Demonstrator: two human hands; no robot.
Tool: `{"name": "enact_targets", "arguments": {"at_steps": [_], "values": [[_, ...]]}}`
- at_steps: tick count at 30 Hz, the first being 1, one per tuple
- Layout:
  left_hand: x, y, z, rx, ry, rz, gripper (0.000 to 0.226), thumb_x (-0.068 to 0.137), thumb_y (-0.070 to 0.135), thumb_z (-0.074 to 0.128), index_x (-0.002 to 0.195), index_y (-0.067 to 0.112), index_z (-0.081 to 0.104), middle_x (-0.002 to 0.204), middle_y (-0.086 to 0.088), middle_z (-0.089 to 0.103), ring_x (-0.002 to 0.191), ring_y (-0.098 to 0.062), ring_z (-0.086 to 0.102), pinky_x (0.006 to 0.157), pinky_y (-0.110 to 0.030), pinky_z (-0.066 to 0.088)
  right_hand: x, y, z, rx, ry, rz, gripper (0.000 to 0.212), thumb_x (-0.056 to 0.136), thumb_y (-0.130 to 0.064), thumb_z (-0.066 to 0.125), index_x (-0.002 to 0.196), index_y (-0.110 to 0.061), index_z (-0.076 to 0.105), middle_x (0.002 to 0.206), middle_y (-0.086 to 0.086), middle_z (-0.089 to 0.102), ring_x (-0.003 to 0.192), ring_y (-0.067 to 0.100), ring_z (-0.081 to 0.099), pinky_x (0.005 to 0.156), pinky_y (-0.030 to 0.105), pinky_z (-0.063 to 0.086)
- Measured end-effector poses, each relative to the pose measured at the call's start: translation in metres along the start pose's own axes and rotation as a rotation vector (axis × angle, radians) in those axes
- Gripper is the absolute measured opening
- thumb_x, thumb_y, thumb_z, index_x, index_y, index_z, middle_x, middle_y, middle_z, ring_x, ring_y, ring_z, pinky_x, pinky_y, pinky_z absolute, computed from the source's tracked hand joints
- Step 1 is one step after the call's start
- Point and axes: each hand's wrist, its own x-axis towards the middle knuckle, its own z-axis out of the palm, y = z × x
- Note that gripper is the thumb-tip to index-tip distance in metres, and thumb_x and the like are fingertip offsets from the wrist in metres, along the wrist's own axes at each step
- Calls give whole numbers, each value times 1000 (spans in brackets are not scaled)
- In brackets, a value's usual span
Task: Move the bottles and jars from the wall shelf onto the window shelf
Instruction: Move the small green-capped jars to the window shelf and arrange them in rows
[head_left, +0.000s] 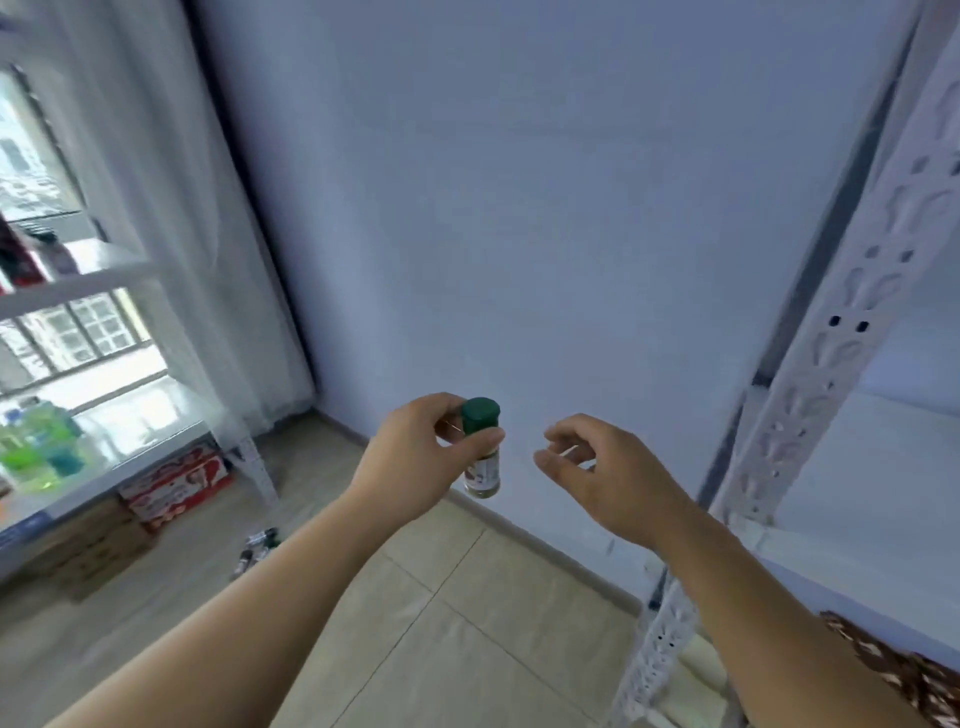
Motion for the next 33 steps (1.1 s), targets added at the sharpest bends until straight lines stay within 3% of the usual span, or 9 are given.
{"name": "enact_targets", "arguments": {"at_steps": [6, 15, 22, 33], "values": [[14, -54, -59, 97, 138, -165, 24, 84, 55, 76, 97, 37, 71, 87, 13, 72, 79, -1, 66, 69, -21, 49, 85, -46, 65, 35, -161, -162, 38, 95, -58, 62, 125, -36, 59, 110, -24, 62, 99, -4, 63, 81, 20, 52], [101, -104, -136, 257, 291, -283, 21, 84, 54, 76, 94, 37, 69, 86, 14, 75, 79, 1, 70, 80, -36, 61, 239, -100, 117, 49, -278, -349, 41, 96, -55, 61, 130, -32, 59, 114, -18, 62, 102, -1, 62, 90, 26, 54], [157, -146, -167, 286, 407, -365, 27, 83, 57, 75, 101, 38, 67, 89, 15, 72, 83, 3, 68, 81, -33, 61, 337, -133, 158, -117, -430, -514, 41, 96, -58, 60, 128, -33, 59, 116, -19, 59, 102, -2, 59, 85, 23, 50], [172, -215, -218, 284, 565, -526, 40, 84, 58, 74, 111, 30, 69, 93, 17, 71, 84, 2, 68, 79, -31, 62, 420, -195, 238, -410, -593, -795, 47, 97, -61, 53, 131, -30, 57, 120, -12, 60, 105, 11, 60, 92, 38, 54]]}}
